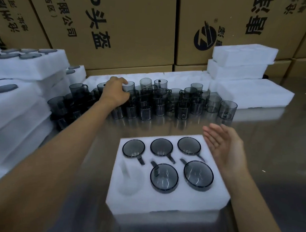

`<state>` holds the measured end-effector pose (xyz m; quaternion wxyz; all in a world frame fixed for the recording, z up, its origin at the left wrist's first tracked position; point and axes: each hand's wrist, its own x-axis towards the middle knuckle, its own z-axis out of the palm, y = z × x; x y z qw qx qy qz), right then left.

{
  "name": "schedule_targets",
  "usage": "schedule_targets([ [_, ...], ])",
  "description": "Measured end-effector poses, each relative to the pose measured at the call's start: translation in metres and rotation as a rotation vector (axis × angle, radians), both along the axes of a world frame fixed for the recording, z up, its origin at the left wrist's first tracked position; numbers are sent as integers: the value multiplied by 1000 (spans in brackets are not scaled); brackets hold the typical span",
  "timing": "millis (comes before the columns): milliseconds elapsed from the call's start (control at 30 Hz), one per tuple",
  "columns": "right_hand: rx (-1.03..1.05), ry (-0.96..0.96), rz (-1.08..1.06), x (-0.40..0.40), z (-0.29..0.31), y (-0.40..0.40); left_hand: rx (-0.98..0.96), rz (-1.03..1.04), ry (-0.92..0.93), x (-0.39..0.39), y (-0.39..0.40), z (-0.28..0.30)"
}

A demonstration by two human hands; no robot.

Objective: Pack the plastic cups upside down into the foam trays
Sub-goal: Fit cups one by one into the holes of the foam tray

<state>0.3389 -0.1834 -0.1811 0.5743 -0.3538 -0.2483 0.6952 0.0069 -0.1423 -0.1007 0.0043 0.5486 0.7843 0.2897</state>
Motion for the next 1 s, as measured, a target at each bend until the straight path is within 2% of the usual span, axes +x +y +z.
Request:
schedule_targets([
  [67,-32,81,12,9,-1,2,-67,12,140,-10,20,-3],
  [167,-49,71,37,11,-2,6,-138,14,197,-15,38,-14],
  [333,-59,59,66,9,-2,8,13,54,117,-7,37,-25],
  [533,-40,69,81,17,1,4,147,-103,130,11,-12,-5],
  [633,46,-86,59,14,13,-1,269,-258,149,28,-56,9],
  [733,194,-216,5,7,31,-17,353,-330,159,50,-102,7],
  [800,341,-333,-6,-1,42,-36,401,-370,168,66,-130,-1],
  [900,628,-636,18,-22,48,-66,459,-434,146,91,-161,-13],
  [1000,853,-862,120,-46,45,-84,520,-456,81,109,-180,-26],
])
